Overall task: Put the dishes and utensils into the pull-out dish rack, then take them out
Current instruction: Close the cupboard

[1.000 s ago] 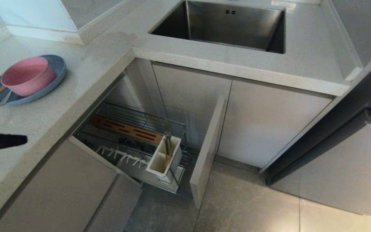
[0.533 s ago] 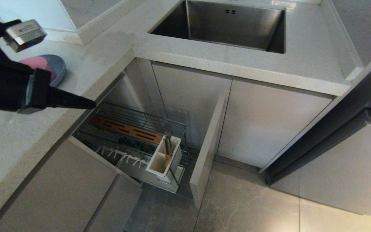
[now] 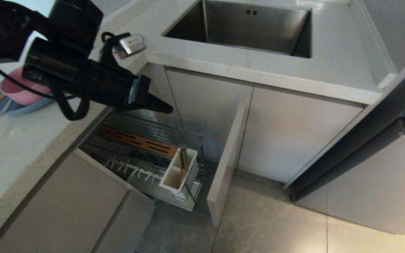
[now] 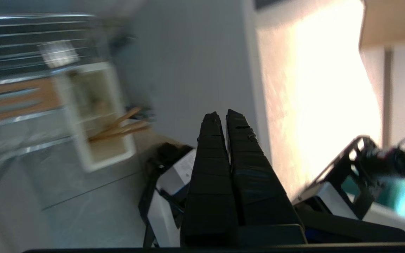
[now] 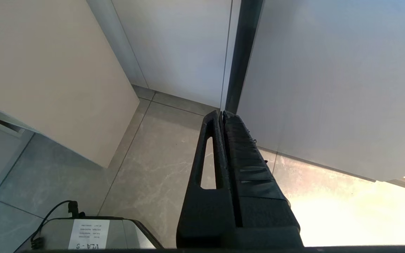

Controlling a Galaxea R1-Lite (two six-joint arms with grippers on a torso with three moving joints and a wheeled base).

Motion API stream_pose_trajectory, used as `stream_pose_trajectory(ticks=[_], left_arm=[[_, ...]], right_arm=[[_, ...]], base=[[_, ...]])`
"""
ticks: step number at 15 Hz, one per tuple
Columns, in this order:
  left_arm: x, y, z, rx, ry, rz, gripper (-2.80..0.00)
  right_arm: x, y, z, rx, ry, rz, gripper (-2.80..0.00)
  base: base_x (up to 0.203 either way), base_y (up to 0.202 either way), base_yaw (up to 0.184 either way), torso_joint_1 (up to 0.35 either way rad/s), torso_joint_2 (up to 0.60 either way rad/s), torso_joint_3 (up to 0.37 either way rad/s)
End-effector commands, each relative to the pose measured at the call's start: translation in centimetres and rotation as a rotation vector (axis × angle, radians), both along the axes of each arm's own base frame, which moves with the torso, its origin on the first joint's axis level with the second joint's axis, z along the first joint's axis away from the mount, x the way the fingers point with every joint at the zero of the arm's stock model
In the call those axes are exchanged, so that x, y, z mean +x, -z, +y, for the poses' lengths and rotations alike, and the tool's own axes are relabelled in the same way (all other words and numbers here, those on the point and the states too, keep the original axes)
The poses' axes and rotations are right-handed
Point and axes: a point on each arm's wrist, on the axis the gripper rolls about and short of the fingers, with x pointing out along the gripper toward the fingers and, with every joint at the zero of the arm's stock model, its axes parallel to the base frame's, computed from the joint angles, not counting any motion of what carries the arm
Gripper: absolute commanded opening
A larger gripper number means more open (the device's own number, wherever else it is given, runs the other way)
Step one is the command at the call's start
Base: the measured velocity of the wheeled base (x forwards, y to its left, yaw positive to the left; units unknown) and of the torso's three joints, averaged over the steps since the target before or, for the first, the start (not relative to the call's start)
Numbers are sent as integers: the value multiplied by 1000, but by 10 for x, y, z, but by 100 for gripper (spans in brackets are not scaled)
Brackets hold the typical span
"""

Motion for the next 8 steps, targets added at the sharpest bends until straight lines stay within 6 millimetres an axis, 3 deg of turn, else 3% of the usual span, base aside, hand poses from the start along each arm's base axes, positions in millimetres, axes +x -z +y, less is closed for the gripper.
stream_pose_trajectory(ticks=[1,4,8], left_arm=[[17,23,-24,27,51,64,-280],[12,25,-41,3,131,67,-280],[5,21,-50,-74,247,82,-280]], right_arm=[[0,0,0,0,0,1,-280],[0,0,0,0,0,1,-280],[0,0,0,0,0,1,-280]], base=[[0,0,0,0,0,0],[0,0,0,0,0,0],[0,0,0,0,0,0]])
